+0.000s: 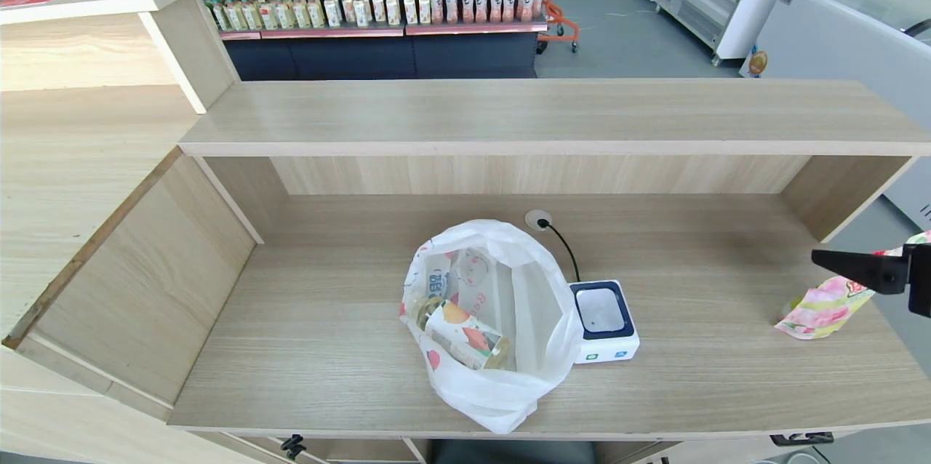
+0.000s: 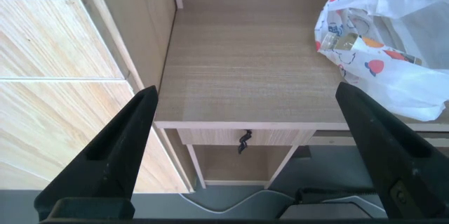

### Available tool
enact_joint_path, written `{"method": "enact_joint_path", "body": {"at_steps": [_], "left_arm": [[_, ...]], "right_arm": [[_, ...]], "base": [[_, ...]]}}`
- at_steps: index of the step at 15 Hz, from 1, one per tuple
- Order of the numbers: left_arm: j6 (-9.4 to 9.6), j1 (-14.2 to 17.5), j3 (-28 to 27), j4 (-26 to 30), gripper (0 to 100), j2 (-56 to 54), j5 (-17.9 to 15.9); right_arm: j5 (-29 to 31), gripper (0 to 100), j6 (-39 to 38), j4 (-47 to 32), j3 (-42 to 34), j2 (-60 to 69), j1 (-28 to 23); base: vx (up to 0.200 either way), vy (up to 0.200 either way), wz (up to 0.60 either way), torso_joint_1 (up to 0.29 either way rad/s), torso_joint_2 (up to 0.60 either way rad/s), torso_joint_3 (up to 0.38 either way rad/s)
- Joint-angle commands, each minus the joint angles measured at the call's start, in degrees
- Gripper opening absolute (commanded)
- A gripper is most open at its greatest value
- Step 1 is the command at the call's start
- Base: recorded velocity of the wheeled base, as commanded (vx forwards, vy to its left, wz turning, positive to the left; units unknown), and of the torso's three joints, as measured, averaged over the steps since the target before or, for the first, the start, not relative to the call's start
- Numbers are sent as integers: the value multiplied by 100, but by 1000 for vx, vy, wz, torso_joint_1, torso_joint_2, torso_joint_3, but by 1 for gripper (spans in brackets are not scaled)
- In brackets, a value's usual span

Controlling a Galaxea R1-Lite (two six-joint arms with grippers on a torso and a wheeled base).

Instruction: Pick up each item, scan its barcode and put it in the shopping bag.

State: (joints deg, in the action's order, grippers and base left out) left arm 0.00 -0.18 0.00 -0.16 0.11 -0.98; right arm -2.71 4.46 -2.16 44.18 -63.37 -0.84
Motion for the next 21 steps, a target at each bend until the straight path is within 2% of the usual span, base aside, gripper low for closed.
{"method": "enact_joint_path", "body": {"at_steps": [1,6,16,17,21], "left_arm": [[0,1,0,-2,100,-2,1],[-9,1,0,-2,100,-2,1],[-18,1,0,-2,100,-2,1],[-9,1,0,-2,100,-2,1],[-9,1,0,-2,100,-2,1]], "right_arm": [[-72,100,-16,-13,-111,246,-285],[-81,100,-33,5,-331,246,-355],[-72,100,-314,-22,-542,176,-768],[-72,100,-323,-22,-559,105,-935],[-107,100,-1211,-22,-516,-141,-1006]], "base": [[0,0,0,0,0,0],[0,0,0,0,0,0],[0,-200,0,1,2,6],[0,-200,0,7,7,2],[0,-200,0,4,2,4]]}}
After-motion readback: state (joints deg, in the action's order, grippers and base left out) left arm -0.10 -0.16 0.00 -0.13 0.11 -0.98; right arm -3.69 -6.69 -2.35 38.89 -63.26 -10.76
